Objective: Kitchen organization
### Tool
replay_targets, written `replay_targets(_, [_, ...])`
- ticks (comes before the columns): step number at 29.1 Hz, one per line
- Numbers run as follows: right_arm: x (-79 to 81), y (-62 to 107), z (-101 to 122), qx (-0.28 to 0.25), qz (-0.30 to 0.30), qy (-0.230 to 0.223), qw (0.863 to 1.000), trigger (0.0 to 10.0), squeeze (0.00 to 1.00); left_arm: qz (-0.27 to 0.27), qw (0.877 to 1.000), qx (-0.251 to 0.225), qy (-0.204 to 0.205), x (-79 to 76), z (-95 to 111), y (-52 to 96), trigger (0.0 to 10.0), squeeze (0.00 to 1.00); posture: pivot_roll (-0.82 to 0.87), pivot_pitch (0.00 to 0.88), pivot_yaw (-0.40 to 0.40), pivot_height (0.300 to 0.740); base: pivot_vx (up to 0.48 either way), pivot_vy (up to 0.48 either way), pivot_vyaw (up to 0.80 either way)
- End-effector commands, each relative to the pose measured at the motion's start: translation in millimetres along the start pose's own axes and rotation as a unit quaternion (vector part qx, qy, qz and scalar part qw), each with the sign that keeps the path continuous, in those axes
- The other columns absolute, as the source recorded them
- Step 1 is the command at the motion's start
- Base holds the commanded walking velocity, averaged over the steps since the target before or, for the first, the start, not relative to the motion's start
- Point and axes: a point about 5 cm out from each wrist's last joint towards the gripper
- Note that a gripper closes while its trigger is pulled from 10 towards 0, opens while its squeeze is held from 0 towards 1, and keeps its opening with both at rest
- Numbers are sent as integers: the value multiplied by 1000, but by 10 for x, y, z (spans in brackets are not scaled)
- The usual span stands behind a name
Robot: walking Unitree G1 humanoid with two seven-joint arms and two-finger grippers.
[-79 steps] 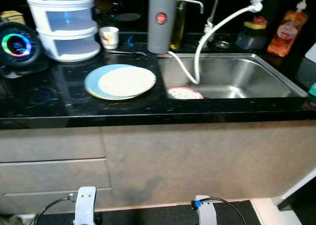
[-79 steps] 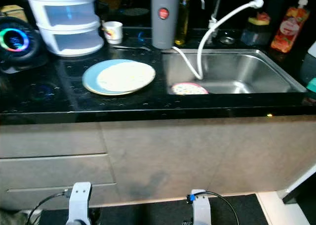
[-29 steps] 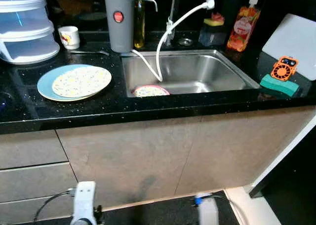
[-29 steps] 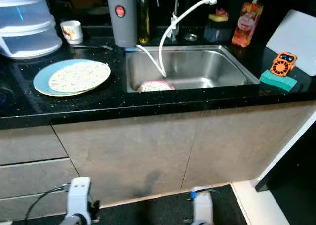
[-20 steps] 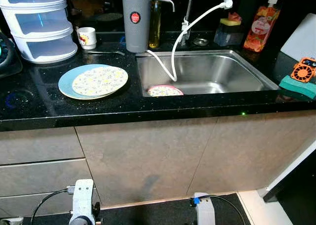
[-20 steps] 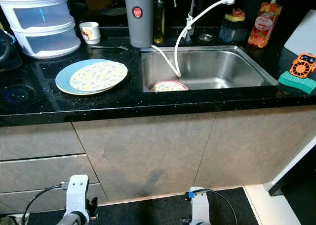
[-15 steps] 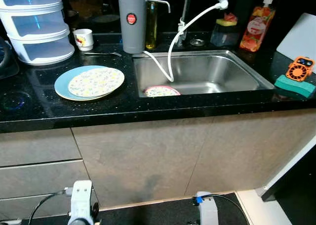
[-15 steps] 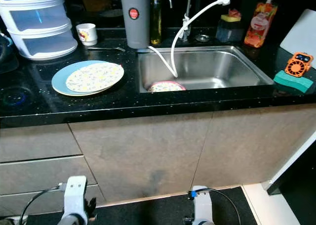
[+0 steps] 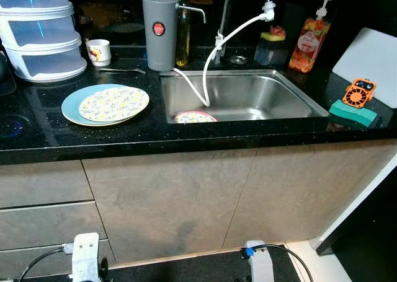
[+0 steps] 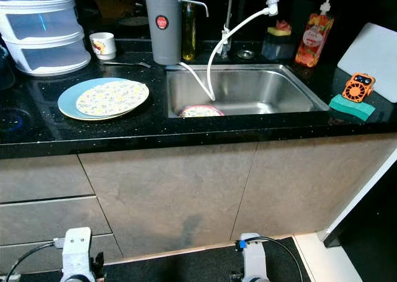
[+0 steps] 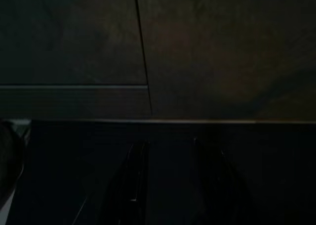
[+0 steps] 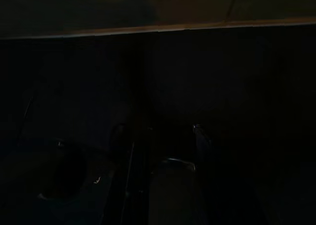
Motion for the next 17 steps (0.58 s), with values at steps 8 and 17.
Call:
replay_targets(8, [101,-32,44,-10,10,-7,1000,10000,0,-6,999,-29,-17,105,223,-60,10000,0,69,35,-43,740,0,0,0])
replay_targets(17, [105,-33,59,-14,12,-6,1000,10000,0,2,999,-35,-9,122,306,-104,10000,0,69,15,-55,740,0,0,0])
Point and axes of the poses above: a point about 5 cm out from each wrist's last joint towards the gripper, its own y axis pointing back from the gripper into the wrist, its own z axis along the axis of the wrist's last joint, x = y × z, and after that the axes turned 7 degrees about -y, right-handed
